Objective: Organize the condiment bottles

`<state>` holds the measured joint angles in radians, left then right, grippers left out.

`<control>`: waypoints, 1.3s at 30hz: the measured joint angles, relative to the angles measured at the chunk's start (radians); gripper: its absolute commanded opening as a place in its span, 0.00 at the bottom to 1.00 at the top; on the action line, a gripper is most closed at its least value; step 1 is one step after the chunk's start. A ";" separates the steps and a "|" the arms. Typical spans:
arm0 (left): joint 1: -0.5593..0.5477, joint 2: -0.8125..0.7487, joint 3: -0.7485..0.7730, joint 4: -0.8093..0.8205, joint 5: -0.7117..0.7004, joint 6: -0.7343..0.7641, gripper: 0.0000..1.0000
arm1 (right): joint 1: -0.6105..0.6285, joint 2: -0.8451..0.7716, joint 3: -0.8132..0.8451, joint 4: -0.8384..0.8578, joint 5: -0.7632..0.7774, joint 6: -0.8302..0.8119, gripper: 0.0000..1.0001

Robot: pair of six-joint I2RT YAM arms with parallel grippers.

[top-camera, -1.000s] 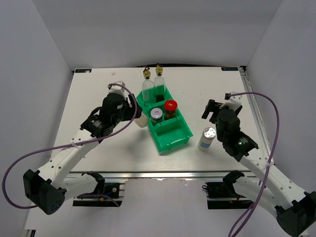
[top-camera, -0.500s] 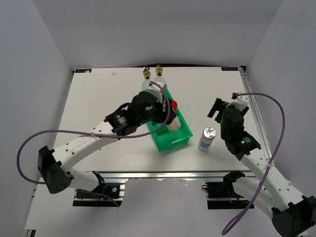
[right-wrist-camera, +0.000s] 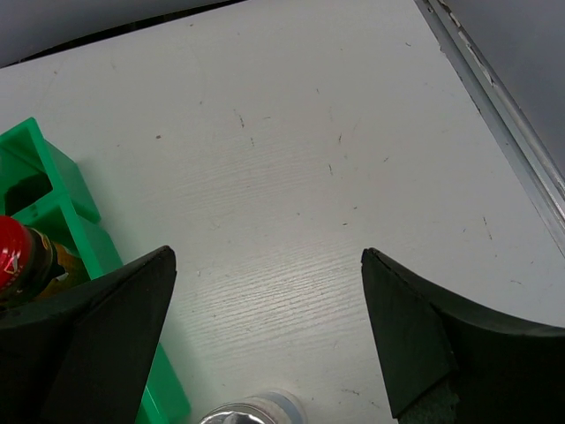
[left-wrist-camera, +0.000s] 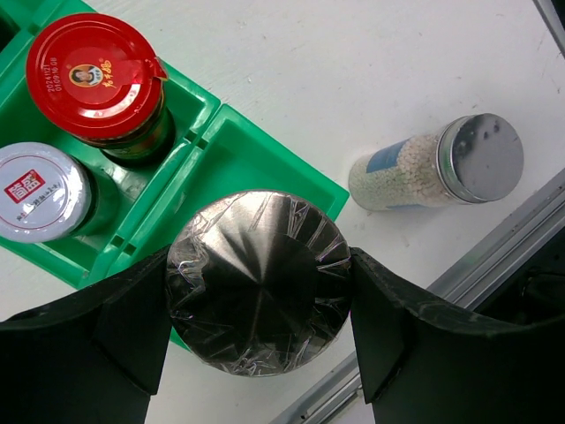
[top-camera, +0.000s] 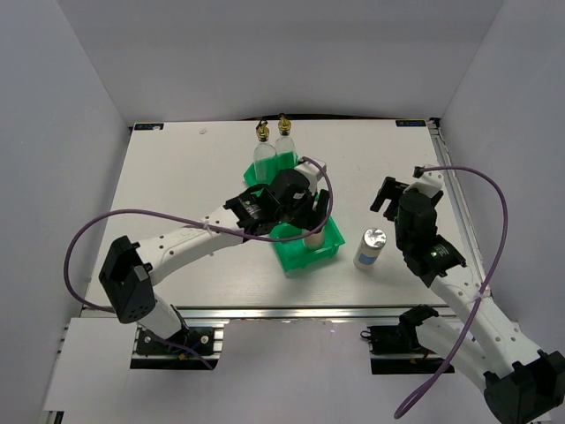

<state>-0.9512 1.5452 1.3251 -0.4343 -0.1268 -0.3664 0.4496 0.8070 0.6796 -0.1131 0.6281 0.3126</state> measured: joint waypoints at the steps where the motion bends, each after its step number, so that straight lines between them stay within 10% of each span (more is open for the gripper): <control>1: 0.000 0.007 0.000 0.003 0.000 0.000 0.00 | -0.001 0.000 -0.005 0.001 -0.006 -0.001 0.89; 13: 0.000 0.129 0.048 0.017 0.016 0.008 0.13 | -0.005 0.015 -0.008 0.001 -0.045 -0.006 0.89; 27: 0.000 0.204 0.087 0.014 0.016 0.016 0.65 | -0.012 0.015 -0.008 0.001 -0.071 -0.010 0.89; 29: 0.000 0.206 0.090 0.014 0.015 0.018 0.93 | -0.012 0.015 -0.008 0.001 -0.079 -0.010 0.90; 39: 0.000 0.206 0.115 0.025 0.014 0.023 0.98 | -0.017 0.014 -0.008 0.001 -0.103 -0.011 0.89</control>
<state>-0.9512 1.7515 1.4403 -0.4091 -0.1127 -0.3431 0.4324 0.8215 0.6716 -0.1123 0.5251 0.3016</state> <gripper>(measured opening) 0.973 0.895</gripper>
